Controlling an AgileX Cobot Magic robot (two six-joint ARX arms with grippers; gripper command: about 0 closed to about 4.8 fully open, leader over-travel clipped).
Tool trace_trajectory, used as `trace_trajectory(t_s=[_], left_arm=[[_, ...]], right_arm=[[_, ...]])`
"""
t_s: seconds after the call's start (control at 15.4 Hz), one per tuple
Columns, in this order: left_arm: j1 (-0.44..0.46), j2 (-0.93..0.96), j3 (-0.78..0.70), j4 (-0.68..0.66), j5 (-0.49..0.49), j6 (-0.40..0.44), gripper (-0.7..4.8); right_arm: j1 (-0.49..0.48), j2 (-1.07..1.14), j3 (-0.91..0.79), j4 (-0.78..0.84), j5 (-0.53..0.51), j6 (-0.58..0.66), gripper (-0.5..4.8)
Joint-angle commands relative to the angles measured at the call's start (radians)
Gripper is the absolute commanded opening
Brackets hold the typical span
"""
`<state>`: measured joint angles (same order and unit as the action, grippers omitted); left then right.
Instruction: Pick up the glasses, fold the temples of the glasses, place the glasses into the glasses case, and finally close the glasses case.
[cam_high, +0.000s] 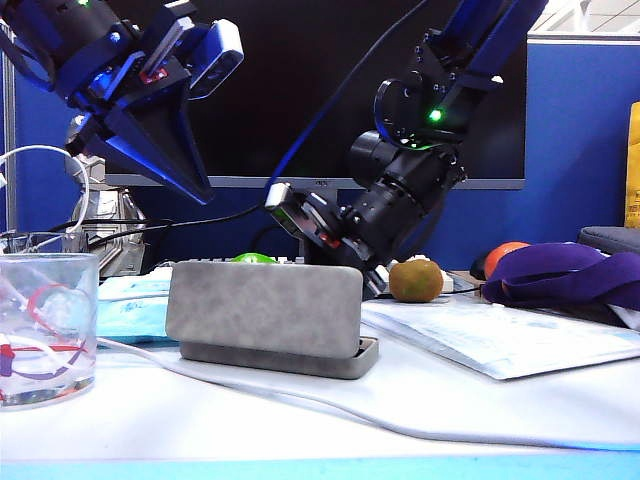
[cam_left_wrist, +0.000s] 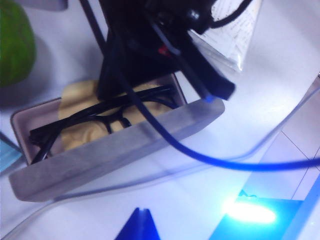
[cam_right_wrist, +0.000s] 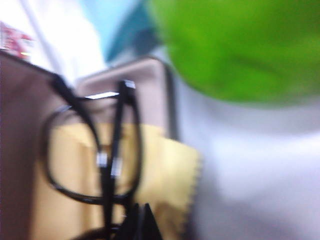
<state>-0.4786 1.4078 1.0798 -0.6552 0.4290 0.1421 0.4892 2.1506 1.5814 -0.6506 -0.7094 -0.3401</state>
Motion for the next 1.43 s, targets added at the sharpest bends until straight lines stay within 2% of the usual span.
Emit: trace_trajectory(t_s=[0.07, 0.26, 0.33, 0.46, 0.78, 0.91, 1.43], left_arm=[[-0.002, 0.001, 0.002, -0.003, 0.001, 0.002, -0.05], [-0.002, 0.01, 0.001, -0.003, 0.016, 0.003, -0.05], [-0.002, 0.026, 0.0, -0.007, 0.071, 0.002, -0.05], [-0.006, 0.063, 0.0, -0.012, 0.114, 0.003, -0.05], [-0.027, 0.164, 0.0, 0.045, 0.11, 0.005, -0.05], [-0.029, 0.206, 0.0, 0.095, 0.142, 0.004, -0.05], [-0.029, 0.221, -0.001, 0.185, 0.132, 0.0, -0.05]], right_arm=[[-0.004, -0.018, 0.006, 0.036, 0.011, -0.001, -0.01], [-0.014, -0.031, 0.006, 0.056, 0.063, 0.01, -0.01], [-0.014, -0.023, 0.005, 0.045, 0.093, 0.011, -0.01], [-0.016, -0.008, 0.004, 0.031, 0.083, 0.011, -0.01], [-0.017, 0.014, 0.004, -0.008, 0.078, 0.001, -0.01], [-0.017, 0.014, 0.004, -0.012, 0.078, 0.0, -0.01], [-0.017, 0.014, 0.004, -0.067, 0.052, -0.031, -0.01]])
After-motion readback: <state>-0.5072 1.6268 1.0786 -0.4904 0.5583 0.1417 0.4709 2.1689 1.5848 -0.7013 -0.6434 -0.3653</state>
